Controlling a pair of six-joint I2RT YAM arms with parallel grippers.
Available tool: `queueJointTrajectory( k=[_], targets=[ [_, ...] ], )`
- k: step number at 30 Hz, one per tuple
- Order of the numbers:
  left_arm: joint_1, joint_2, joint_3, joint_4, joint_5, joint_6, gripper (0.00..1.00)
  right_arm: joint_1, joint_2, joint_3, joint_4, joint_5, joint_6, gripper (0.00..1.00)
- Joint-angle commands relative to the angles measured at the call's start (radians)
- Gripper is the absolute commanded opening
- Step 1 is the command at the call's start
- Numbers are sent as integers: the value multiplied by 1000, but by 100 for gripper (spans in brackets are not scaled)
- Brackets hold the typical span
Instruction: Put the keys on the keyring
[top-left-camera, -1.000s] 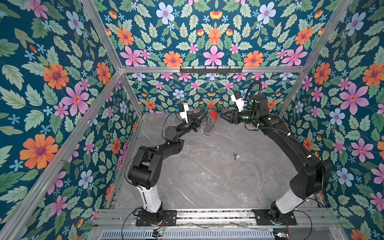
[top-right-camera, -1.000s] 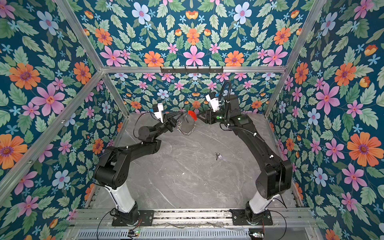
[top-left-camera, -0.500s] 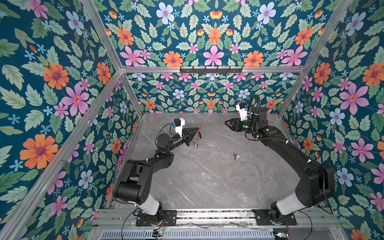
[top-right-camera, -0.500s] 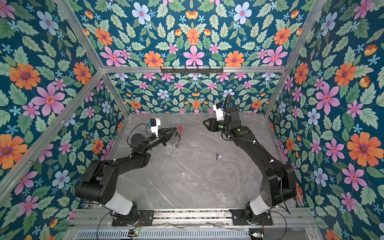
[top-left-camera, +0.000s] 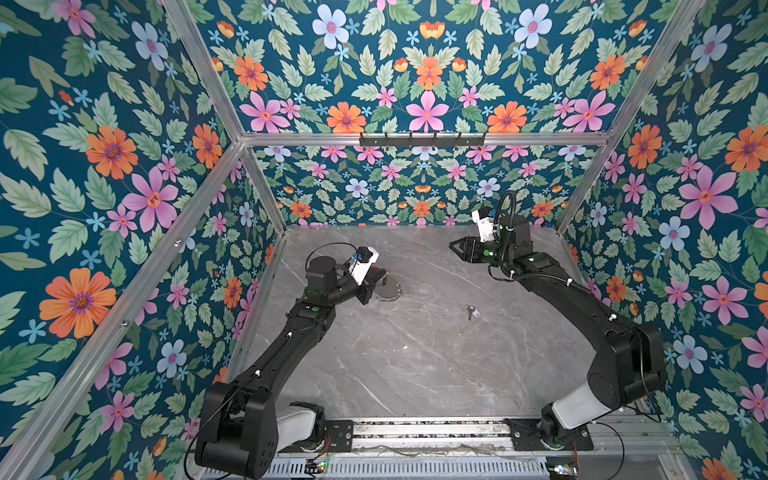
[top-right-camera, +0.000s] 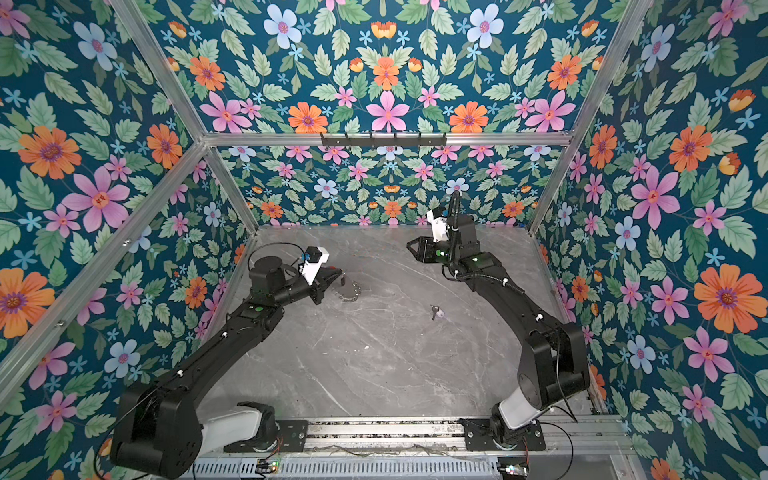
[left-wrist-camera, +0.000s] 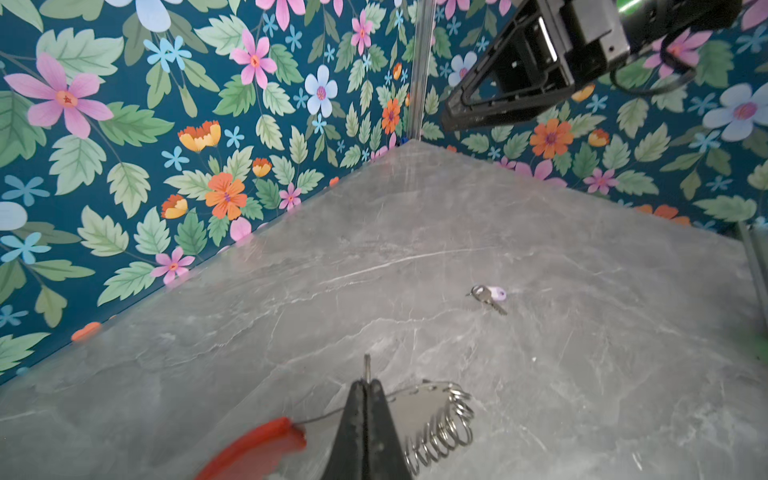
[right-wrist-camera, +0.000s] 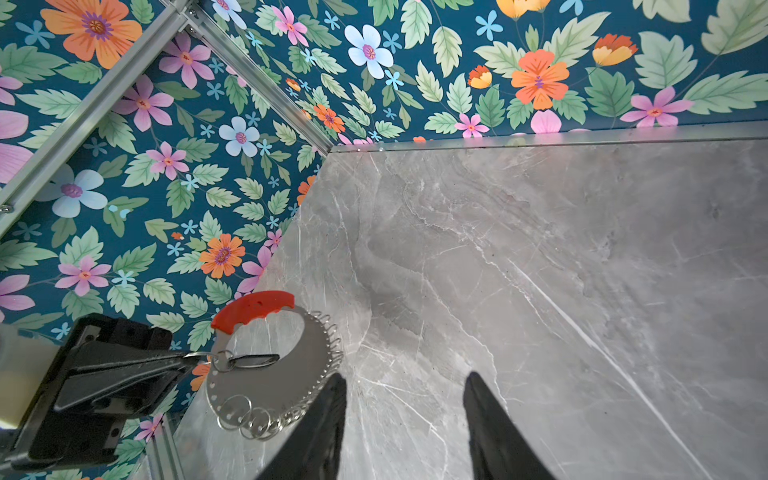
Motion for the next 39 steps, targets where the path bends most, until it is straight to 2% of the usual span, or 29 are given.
queueJointTrajectory(
  k=[1,5,12,14,18,23,26,30,39],
  targets=[
    [6,-32,13,-207,-24,137,0,1,11,5,18,-14,8,47],
    [10,-52,13,-269,-26,177,0,1,27,9,33,-29,26,47],
    [18,8,140,-579,-50,361,0,1,37,23,21,-34,24,47],
    [20,26,156,-597,-34,376,0,2,41,25,20,-35,23,47],
    [19,115,185,-517,-32,337,0,2,53,27,30,-42,31,47],
    [-14,253,217,-270,-147,184,0,0,57,19,31,-48,30,47],
    [-60,331,243,-150,-195,141,0,1,50,15,8,-33,0,47],
    [-121,470,336,-109,-223,110,0,-2,45,5,-10,-17,-24,48],
    [-220,731,499,-81,-211,61,0,-72,4,-102,69,-41,37,49]
  ],
)
